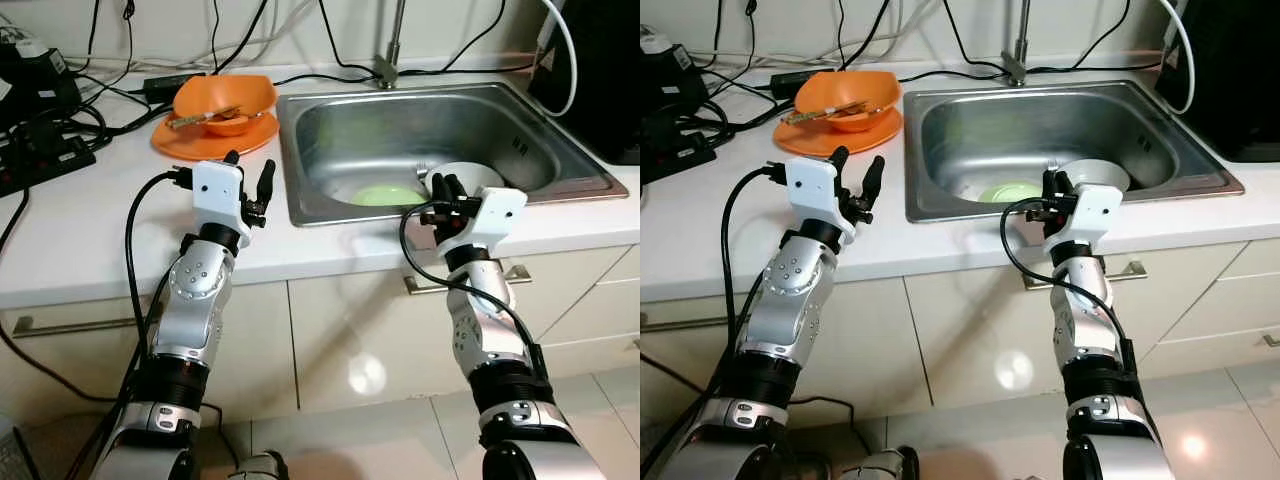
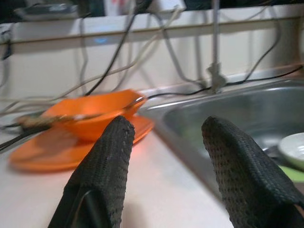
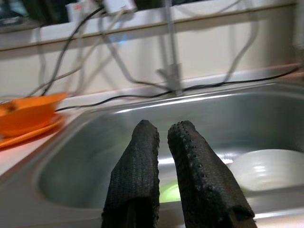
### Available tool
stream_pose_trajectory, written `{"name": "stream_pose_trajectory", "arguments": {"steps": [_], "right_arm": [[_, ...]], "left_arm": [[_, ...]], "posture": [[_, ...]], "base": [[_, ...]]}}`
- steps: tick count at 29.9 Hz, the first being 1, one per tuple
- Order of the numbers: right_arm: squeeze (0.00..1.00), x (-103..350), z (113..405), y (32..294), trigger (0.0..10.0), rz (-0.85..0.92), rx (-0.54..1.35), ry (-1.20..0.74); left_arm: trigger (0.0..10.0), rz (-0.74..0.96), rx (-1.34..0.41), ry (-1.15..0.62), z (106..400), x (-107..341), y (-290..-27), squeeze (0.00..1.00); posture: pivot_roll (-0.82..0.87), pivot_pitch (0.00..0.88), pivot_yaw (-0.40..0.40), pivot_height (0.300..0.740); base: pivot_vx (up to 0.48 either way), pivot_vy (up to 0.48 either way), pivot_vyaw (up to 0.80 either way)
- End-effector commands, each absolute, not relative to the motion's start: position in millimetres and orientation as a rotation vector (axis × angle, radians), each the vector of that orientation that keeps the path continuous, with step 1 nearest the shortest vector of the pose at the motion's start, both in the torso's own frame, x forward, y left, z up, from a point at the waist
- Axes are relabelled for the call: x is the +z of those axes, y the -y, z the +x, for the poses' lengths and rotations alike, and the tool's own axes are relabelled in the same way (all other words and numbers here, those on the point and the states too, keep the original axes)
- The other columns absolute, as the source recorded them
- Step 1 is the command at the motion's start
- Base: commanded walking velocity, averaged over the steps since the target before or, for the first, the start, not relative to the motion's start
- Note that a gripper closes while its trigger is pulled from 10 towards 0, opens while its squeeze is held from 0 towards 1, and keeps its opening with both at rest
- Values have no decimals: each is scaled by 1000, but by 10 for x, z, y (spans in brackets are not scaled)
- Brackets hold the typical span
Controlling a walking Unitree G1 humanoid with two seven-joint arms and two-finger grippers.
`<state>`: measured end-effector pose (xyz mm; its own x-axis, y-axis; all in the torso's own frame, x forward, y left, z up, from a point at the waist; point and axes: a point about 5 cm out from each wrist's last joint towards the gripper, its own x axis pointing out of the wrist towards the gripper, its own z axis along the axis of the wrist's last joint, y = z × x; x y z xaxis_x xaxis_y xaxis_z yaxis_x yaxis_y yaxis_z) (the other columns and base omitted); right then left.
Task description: Kitchen organization
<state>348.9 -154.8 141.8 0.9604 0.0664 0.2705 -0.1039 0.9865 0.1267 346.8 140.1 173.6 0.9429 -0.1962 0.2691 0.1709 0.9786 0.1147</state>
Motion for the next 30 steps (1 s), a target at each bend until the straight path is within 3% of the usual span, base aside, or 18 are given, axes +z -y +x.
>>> {"name": "stream_pose_trajectory", "arguments": {"steps": [1, 15, 22, 30], "right_arm": [[0, 1416, 3496, 1473, 10000, 131, 121, 256], [0, 1415, 3517, 1426, 10000, 132, 154, 241], [0, 1422, 3502, 1385, 10000, 110, 180, 254], [0, 1421, 3502, 1402, 10000, 129, 177, 253]], "left_arm": [[10000, 97, -167, 286, 3462, 1759, -1438, 0], [10000, 105, -129, 286, 3468, 1775, -1479, 0], [10000, 114, -110, 281, 3476, 1770, -1512, 0], [10000, 109, -115, 294, 3469, 1789, -1505, 0]], "posture": [[64, 43, 28, 740], [68, 37, 20, 740], [65, 34, 23, 740], [66, 25, 19, 740]], "base": [[0, 0, 800], [0, 0, 0], [354, 0, 538], [398, 0, 0]]}}
